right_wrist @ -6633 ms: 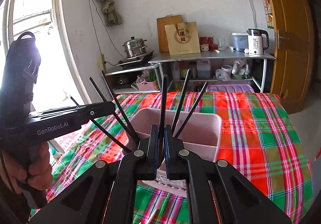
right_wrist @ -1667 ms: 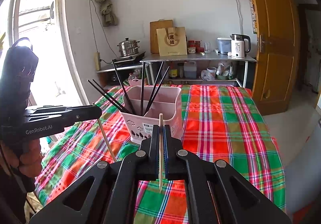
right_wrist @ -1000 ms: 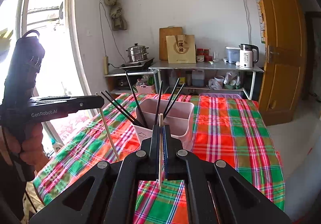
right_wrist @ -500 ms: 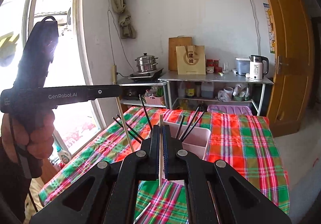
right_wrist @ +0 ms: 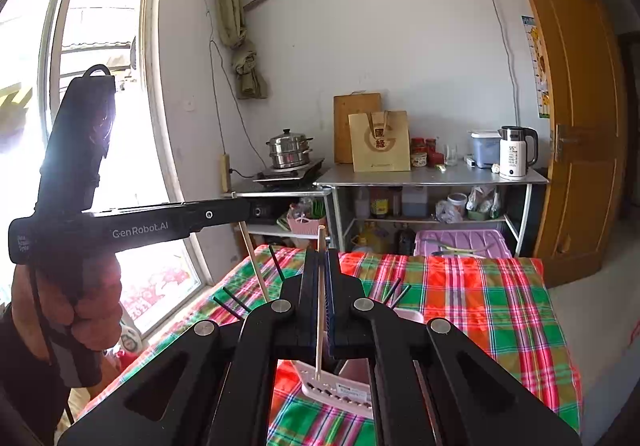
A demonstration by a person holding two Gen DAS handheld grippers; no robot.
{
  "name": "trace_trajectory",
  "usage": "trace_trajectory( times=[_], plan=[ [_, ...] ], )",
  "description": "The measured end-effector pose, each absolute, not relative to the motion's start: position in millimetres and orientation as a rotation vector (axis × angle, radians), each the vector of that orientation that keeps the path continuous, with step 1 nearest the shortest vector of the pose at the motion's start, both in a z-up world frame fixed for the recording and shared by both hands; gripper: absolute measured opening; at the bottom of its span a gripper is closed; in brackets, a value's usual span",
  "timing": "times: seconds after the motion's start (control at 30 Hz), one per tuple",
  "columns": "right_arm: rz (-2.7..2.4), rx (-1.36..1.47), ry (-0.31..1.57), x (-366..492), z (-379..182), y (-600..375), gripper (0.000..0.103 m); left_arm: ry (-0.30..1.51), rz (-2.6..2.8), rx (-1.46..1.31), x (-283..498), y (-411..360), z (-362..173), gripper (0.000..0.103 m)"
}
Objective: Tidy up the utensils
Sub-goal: 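Lift the left tool's wooden chopstick over the basket while the right tool carries its own, then lower both wooden chopsticks into the basket and open both tools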
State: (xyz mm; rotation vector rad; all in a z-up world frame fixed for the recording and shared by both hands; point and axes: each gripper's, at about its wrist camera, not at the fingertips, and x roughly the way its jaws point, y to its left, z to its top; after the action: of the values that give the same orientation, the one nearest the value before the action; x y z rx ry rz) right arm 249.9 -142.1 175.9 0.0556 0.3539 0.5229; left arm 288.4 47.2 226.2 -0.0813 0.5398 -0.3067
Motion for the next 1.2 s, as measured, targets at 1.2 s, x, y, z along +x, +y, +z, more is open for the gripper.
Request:
trace_trajectory(
  times=[1.2],
  plan=[
    [0.487, 0.019, 0.534, 257, 112, -138, 0.011, 0.679, -0.357, -0.095, 301, 46, 138, 0.006]
  ],
)
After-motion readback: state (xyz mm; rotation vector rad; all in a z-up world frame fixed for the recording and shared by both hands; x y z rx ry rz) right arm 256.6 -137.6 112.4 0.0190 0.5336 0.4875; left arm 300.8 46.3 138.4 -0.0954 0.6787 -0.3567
